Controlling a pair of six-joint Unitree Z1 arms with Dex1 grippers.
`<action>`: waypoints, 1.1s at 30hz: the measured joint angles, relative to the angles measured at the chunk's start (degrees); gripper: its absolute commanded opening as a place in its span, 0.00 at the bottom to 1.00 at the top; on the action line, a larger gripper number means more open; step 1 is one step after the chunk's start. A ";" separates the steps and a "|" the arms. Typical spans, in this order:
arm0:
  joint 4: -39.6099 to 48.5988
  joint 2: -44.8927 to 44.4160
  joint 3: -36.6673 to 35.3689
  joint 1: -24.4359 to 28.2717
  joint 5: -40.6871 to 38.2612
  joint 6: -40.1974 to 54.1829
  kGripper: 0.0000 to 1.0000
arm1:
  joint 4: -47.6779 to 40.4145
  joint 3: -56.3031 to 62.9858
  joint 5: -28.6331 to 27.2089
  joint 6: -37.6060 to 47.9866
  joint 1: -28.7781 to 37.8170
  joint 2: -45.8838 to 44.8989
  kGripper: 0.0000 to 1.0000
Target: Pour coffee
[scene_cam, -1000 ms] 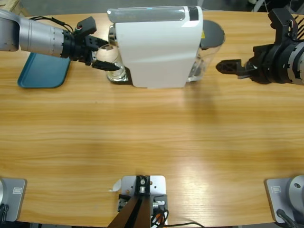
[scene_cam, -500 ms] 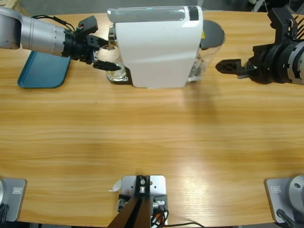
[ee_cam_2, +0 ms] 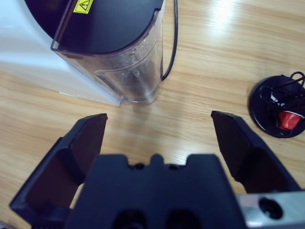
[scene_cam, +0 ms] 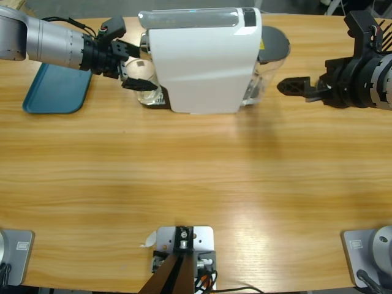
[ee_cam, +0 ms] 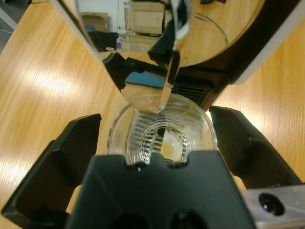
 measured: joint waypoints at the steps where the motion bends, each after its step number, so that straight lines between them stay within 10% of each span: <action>1: 0.00 -0.08 0.00 0.11 0.00 -0.05 0.99 | 0.00 -0.04 0.00 0.00 0.00 0.00 1.00; 13: 2.14 -11.56 5.17 1.26 -1.52 -0.83 0.99 | 6.43 -13.95 3.14 -7.43 -0.43 1.45 0.92; 14: 2.49 -12.99 5.93 1.38 -1.52 -0.91 0.99 | 8.15 -16.27 3.45 -8.14 -0.88 1.70 0.81; 17: 3.64 -17.01 7.29 1.50 -1.52 -2.05 0.98 | 13.24 -23.68 6.05 -11.74 -3.14 3.49 0.04; 18: 3.85 -18.29 7.77 1.50 -1.52 -2.80 0.98 | 14.83 -26.07 7.41 -13.15 -4.37 4.12 0.00; 33: 11.79 -29.31 13.41 1.45 10.68 -32.26 1.00 | 31.95 -54.65 19.09 -12.08 -9.68 19.09 0.00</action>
